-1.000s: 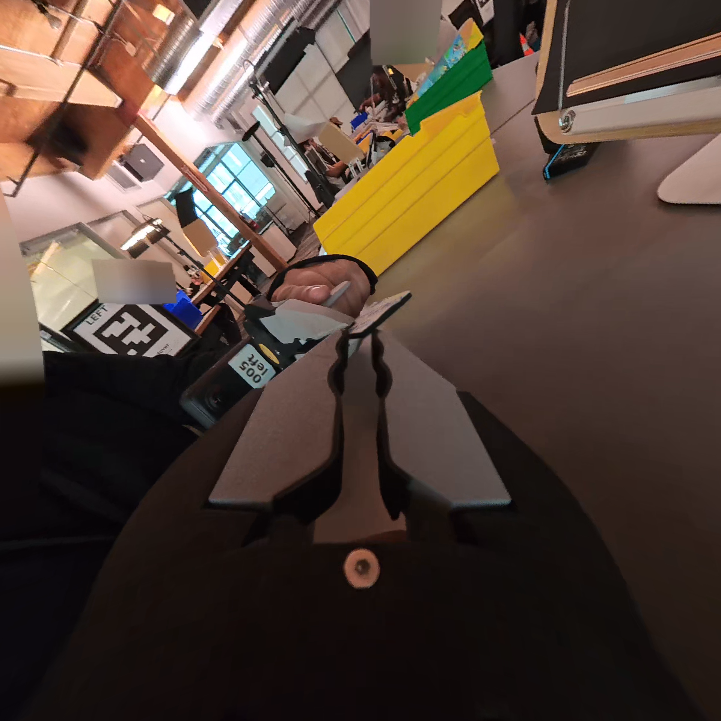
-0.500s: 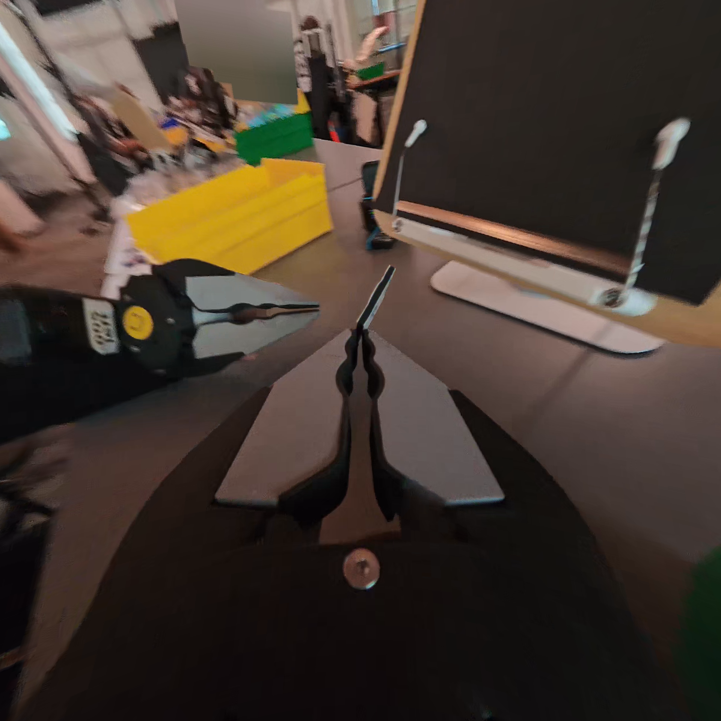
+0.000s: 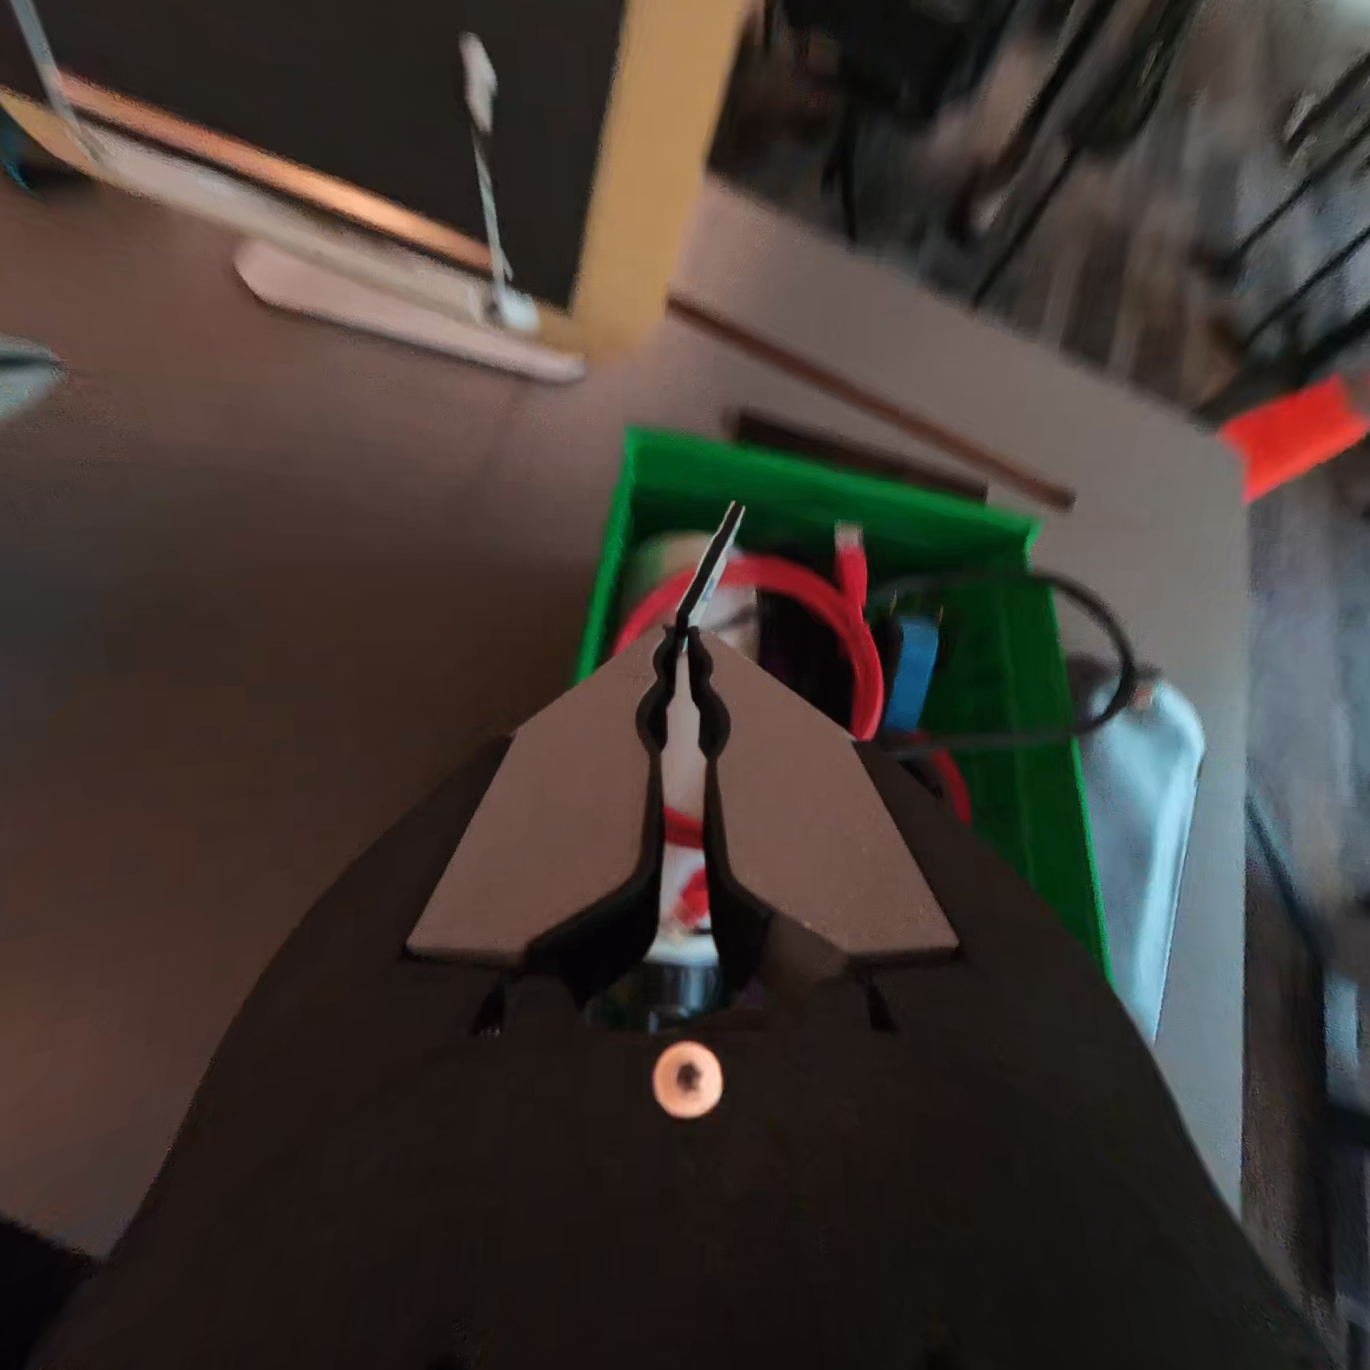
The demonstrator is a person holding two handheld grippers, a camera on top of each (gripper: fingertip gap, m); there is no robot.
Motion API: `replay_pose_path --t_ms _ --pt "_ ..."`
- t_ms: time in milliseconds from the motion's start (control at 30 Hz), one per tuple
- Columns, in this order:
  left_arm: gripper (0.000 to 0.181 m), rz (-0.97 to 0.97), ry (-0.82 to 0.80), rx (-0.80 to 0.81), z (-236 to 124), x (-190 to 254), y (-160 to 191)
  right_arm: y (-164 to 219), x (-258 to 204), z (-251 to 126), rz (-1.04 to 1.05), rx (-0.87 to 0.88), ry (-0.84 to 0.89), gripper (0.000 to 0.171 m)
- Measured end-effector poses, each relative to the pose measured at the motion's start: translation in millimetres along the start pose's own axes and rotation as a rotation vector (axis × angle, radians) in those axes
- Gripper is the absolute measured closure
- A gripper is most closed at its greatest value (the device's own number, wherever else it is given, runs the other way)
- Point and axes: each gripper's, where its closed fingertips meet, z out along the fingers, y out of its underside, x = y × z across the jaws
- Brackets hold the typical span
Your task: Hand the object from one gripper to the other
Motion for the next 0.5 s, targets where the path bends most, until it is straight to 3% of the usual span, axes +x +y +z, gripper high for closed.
replay_pose_path --t_ms 33,133,200,333,500 --pt "0.181 -0.005 0.005 0.000 -0.1 0.8 -0.2 18.4 12.4 8.7 0.029 -0.087 -0.015 0.171" --pt "0.181 -0.031 0.010 -0.016 0.4 0.3 3.8 67.1 41.7 29.3 0.078 -0.307 0.028 0.139" --pt "0.181 -0.061 0.013 -0.032 1.1 -2.0 8.0 69.8 46.8 29.0 0.083 -0.320 0.083 0.131" --pt "0.181 -0.091 0.015 -0.068 3.3 -6.1 17.0 10.5 10.5 18.3 0.050 -0.082 0.060 0.109" --pt "0.181 -0.094 -0.024 -0.099 5.2 -14.5 26.0 -59.6 -137.6 24.4 0.110 0.201 -0.440 0.090"
